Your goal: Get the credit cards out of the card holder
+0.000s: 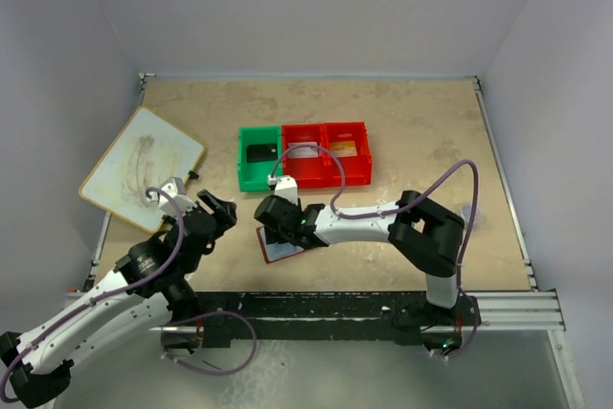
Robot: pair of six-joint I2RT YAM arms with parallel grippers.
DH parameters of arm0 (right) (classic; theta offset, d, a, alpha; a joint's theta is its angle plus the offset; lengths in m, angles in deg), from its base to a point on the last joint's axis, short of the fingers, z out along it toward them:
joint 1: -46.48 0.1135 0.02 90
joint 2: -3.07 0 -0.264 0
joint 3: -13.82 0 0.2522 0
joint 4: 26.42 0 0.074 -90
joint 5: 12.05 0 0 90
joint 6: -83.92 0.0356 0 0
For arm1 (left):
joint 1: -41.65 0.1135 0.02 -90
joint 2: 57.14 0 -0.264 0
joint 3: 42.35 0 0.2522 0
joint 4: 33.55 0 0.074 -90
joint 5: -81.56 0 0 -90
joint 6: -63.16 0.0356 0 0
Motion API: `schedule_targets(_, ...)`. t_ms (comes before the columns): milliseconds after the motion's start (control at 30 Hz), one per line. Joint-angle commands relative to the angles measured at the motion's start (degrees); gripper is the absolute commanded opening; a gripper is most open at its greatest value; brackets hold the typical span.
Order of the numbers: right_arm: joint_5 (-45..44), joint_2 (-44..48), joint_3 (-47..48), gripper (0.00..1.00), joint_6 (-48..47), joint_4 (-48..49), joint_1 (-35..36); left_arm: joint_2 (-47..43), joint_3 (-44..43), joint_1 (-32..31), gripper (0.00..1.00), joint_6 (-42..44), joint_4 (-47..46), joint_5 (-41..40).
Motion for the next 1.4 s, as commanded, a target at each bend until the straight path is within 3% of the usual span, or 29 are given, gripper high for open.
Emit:
schedule_targets(0,-1.3,-6.0,-1.2,0.58,0.4,-10.5,-0.7,0.1,-2.5,0.0,0.65,-0.2,-0.2,-0.6)
schedule_targets(233,-2.0,-7.9,-0.5,0.63,0.0,-11.3,-0.1,-0.4,-2.6,0.0,0.65,-0.5,-0.2,-1.1)
schedule_targets(600,-5.4,-11.8,2.0,0.60,1.1,-15.5,1.1,-0.8,-2.2,0.0,0.65,-0.6,0.5,-1.5)
schedule_targets(767,-5.2,-10.7,0.9,0.54,1.9,-14.7,1.3,-1.0,-2.3,0.0,0.65,-0.6,0.5,-1.6)
schedule_targets(1100,2.3,-6.5,-3.7,0.36,0.5,-6.5,0.4,0.9,-0.5,0.0,0.65,1.8,-3.9,3.0)
schedule_targets(1367,16.3,2.3,-16.1,0.26,2.9,12.3,-6.3,4.5,7.1,0.0,0.65,4.0,-19.4,15.7)
